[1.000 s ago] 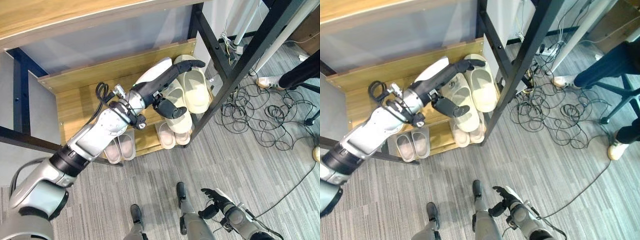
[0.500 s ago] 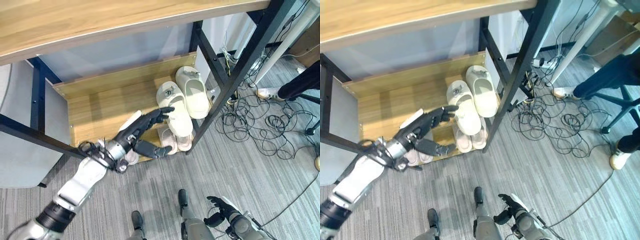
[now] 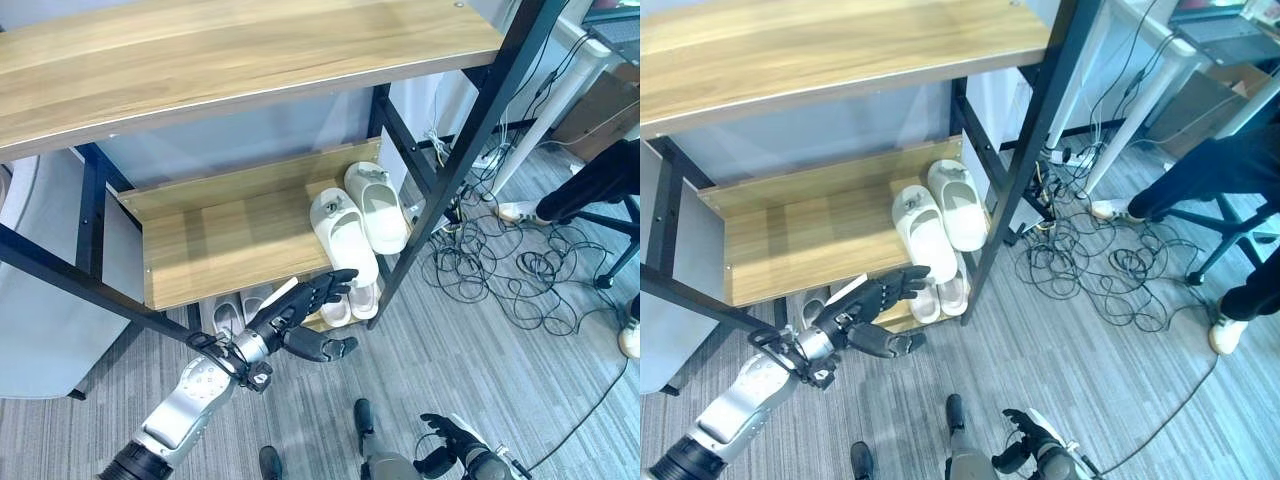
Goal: Arrange the slippers neatly on the shoe rack.
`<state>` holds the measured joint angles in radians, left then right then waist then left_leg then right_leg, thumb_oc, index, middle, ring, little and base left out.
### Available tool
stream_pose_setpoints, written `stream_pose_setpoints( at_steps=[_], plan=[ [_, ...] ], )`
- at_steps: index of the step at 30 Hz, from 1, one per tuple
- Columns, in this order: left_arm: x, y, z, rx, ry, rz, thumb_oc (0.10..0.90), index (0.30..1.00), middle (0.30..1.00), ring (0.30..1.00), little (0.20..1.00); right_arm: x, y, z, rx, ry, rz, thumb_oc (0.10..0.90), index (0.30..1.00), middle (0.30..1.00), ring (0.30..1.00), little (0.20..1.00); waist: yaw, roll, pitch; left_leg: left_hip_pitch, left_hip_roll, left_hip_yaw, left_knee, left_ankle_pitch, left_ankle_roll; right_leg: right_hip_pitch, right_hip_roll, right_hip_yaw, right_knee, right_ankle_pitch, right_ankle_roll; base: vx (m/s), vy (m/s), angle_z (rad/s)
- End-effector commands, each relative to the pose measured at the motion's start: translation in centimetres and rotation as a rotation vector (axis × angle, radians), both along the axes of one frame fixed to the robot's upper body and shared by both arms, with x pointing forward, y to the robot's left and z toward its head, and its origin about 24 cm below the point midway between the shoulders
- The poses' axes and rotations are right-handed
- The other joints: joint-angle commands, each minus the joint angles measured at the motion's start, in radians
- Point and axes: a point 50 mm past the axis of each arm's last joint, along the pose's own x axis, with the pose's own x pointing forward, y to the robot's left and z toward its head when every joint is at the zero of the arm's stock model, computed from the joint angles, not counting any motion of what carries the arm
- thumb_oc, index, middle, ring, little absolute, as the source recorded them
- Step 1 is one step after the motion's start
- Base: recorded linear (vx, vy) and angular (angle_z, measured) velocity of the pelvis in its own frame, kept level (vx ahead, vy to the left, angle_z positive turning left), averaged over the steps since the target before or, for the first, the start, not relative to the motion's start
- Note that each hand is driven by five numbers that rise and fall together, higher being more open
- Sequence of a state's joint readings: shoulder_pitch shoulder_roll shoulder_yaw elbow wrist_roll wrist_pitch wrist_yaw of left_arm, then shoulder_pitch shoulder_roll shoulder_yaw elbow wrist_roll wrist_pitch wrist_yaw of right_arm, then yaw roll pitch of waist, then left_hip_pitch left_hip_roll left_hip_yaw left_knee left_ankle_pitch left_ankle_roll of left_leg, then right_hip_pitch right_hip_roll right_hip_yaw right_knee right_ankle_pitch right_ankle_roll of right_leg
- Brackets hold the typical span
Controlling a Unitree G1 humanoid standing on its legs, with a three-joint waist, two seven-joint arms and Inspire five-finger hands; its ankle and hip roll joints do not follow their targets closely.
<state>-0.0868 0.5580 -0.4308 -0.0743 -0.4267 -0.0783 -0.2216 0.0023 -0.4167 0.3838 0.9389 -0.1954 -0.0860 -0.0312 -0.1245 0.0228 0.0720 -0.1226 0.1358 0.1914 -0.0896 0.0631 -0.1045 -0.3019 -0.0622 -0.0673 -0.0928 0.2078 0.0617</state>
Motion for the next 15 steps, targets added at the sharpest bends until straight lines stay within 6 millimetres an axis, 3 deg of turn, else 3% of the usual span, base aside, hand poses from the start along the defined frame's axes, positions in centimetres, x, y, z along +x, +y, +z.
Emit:
stream_pose_setpoints(
  at_steps=[1, 5, 15],
  plan=[
    [1.0, -1.4, 3.0, -0.055, -0.161, -0.037, 0.800, 0.900, 0.900, 0.900, 0.900, 0.0, 0.4, 0.0, 0.004, -0.032, -0.006, 0.800, 0.900, 0.900, 0.900, 0.900, -0.014, -0.050, -0.027, -0.029, -0.035, -0.010, 0.002, -0.023, 0.009, 0.057, -0.009, -0.032, 0.011, -0.128, 0.059, 0.00, 0.000, 0.00],
    [1.7, -2.4, 1.8, -0.030, -0.122, -0.027, 0.800, 0.900, 0.900, 0.900, 0.900, 0.2, 0.5, -0.1, 0.004, -0.032, -0.004, 0.800, 0.900, 0.900, 0.900, 0.900, -0.022, -0.051, -0.025, -0.037, -0.035, -0.010, 0.002, -0.022, 0.012, 0.046, -0.008, -0.028, 0.012, -0.126, 0.058, -0.01, 0.008, -0.07],
    [4.2, -4.2, 0.9, 0.052, -0.137, 0.020, 0.800, 0.900, 0.900, 0.900, 0.900, 0.7, 0.2, 0.1, -0.020, -0.040, -0.010, 0.800, 0.900, 0.900, 0.900, 0.900, -0.041, -0.056, -0.007, -0.079, -0.029, -0.009, 0.002, -0.009, 0.010, -0.008, -0.013, -0.018, 0.016, -0.115, 0.059, 0.00, 0.001, -0.01]
  ],
)
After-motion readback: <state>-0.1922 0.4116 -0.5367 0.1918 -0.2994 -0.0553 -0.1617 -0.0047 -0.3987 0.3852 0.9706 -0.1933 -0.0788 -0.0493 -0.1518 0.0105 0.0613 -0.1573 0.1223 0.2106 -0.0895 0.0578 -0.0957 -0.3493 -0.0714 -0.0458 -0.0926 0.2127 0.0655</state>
